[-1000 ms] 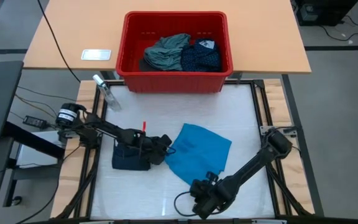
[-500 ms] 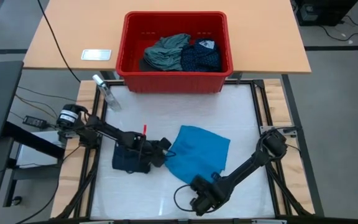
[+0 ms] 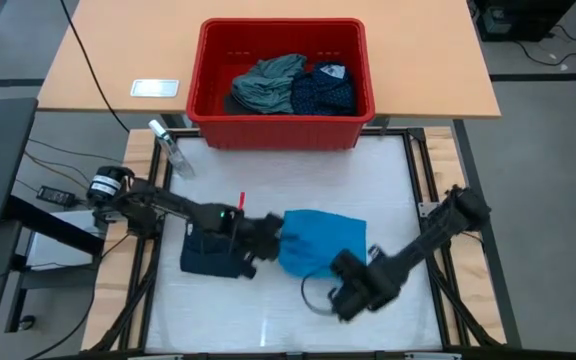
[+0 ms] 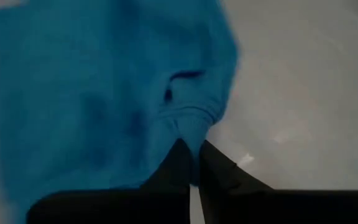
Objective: Fold laundry
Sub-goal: Fold the light blue shorts
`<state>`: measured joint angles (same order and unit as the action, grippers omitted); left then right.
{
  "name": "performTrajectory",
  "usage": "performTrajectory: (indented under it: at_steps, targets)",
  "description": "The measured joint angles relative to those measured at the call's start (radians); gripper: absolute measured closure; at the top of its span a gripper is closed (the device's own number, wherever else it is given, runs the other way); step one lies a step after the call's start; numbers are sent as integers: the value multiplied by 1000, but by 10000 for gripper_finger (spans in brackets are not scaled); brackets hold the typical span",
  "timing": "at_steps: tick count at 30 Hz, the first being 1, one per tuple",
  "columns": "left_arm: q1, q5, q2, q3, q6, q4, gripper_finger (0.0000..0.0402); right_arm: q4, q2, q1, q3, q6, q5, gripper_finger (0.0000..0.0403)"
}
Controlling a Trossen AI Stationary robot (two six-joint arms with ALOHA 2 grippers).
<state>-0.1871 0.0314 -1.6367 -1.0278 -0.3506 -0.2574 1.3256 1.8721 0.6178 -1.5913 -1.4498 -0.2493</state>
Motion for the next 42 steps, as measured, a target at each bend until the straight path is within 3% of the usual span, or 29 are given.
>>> performTrajectory:
  at_steps: [3, 11, 17, 23, 28, 34, 39, 42]
  targets:
    - [73, -62, 0, -54, 35, -33, 391, 47, -49, -50, 68, 36, -2, 401]
    - [273, -45, -3, -98, 164, 14, 392, 29, -267, -214, 385, 67, -24, 402]
    - [396, 6, -32, -99, 229, 215, 392, -165, -441, -354, 672, 111, -23, 402]
    - [475, 68, -182, -107, 273, 414, 391, -371, -547, -473, 868, 160, 9, 402]
    - [508, 69, -309, -223, 308, 458, 367, -411, -576, -533, 931, 132, 42, 401]
    - [517, 69, -417, -425, 314, 450, 310, -347, -592, -562, 912, 19, 117, 380]
    - [514, 70, -489, -558, 318, 363, 254, -269, -622, -561, 857, -45, 103, 335]
    - [519, 71, -506, -601, 317, 265, 232, -300, -644, -560, 823, -44, 17, 310]
